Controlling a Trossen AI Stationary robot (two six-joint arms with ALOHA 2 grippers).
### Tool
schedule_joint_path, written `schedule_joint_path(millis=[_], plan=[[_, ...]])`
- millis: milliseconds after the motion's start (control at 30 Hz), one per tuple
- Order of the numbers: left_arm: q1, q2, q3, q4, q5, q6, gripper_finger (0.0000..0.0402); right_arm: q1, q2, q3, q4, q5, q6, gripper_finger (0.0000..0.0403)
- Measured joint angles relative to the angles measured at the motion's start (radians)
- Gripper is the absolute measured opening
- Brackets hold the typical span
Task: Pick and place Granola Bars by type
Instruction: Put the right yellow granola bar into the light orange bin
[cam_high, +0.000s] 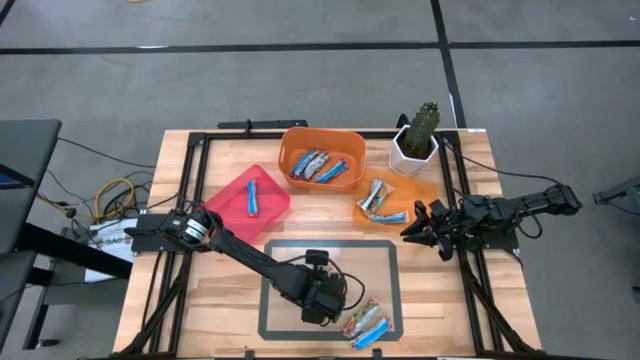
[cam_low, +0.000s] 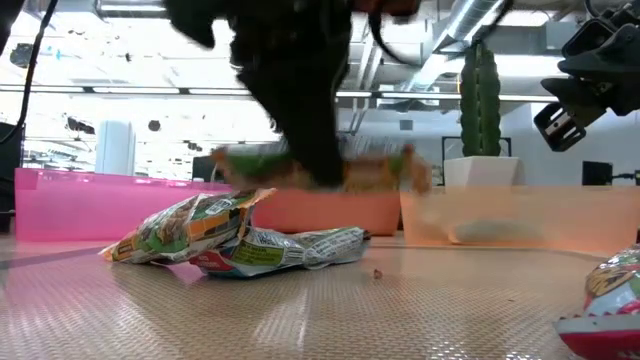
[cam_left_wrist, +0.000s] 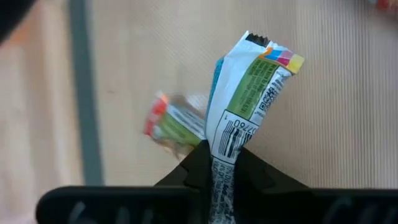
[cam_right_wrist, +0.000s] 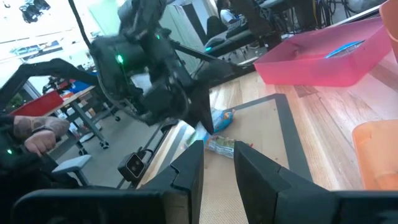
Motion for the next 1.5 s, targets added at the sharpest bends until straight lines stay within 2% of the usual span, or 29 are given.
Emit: schedule_joint_path(millis=[200, 433, 800, 1133, 1300, 1500], plan=[[0.03, -0.069, 0.0, 0.071, -0.127, -0.053, 0.0032, 0.0, 0.0, 0.0, 0.0, 0.0, 0.0, 0.0082], [0.134, -0.103, 0.0, 0.207, -0.235, -0.104, 0.0025, 0.0, 0.0, 0.0, 0.0, 0.0, 0.0, 0.0082], [0.32, -0.102, 0.0, 0.428, -0.236, -0.074, 0.0026, 0.0, 0.0, 0.0, 0.0, 0.0, 0.0, 0.0082], [0.384, -0.099, 0.0, 0.65, -0.231, -0.084, 0.0026, 0.0, 0.0, 0.0, 0.0, 0.0, 0.0, 0.0082], [0.414, -0.066, 0.004, 0.765, -0.198, -0.129, 0.0026, 0.0, 0.0, 0.0, 0.0, 0.0, 0.0, 0.0082], [0.45, 0.009, 0.008, 0.858, -0.101, -0.147, 0.0026, 0.0, -0.001, 0.0, 0.01, 0.0, 0.0, 0.0082]])
